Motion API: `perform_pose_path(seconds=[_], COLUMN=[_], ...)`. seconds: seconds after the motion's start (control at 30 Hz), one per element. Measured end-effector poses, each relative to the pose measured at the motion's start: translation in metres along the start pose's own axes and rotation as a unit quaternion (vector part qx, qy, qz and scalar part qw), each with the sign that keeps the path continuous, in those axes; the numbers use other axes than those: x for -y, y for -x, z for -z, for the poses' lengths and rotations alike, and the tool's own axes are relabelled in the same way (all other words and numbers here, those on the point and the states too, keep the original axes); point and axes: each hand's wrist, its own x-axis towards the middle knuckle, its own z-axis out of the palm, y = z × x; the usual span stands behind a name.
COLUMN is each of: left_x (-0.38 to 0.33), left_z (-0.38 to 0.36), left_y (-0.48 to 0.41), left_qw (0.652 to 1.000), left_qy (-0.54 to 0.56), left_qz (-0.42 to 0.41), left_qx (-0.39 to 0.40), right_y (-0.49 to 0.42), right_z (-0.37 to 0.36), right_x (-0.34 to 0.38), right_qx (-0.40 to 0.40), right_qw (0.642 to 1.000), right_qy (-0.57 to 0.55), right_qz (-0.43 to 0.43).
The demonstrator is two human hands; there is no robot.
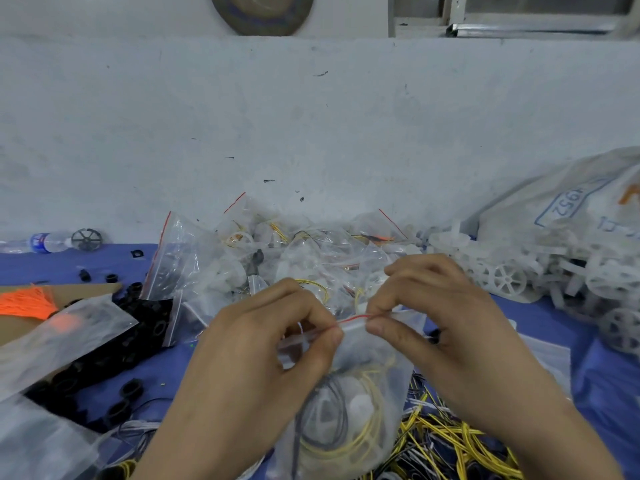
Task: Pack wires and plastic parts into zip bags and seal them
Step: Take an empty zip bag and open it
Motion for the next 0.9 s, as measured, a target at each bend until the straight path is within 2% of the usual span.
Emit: perform_pose_path(seconds=[0.1, 0.23, 0.33, 0.47, 0.6, 0.73, 0.9], left_x=[0.001, 0.004, 0.007, 0.013, 0.014, 0.016, 0.013], left_z=[0.002, 0.004, 0.005, 0.009, 0.01, 0.012, 0.009], left_y=[0.0, 0.001, 0.002, 0.003, 0.003, 0.003, 0.004], left_qw=[1.0, 0.999, 0.999, 0.998, 0.999, 0.998, 0.998], left_qy=[0.012, 0.03, 0.042, 0.046, 0.045, 0.055, 0.059], left_qz=[-0.002, 0.006, 0.012, 0.027, 0.019, 0.025, 0.025], left_qx=[-0.007, -0.01, -0.002, -0.014, -0.011, -0.012, -0.013], right_y=[0.0, -0.001, 0.0, -0.001, 0.0, -0.001, 0.003], right_z=[0.0, 0.005, 0.005, 0.005, 0.006, 0.009, 0.012], right_x=[-0.001, -0.006, -0.009, -0.015, -0.018, -0.018, -0.024], right_qx=[-0.016, -0.006, -0.029, -0.051, -0.075, -0.097, -0.091], right_qw=[1.0, 1.0, 0.999, 0.997, 0.996, 0.993, 0.992], right_qy=[0.016, -0.01, 0.009, -0.036, 0.007, -0.027, -0.034], right_qz=[0.015, -0.012, -0.012, -0.047, -0.037, -0.065, -0.079])
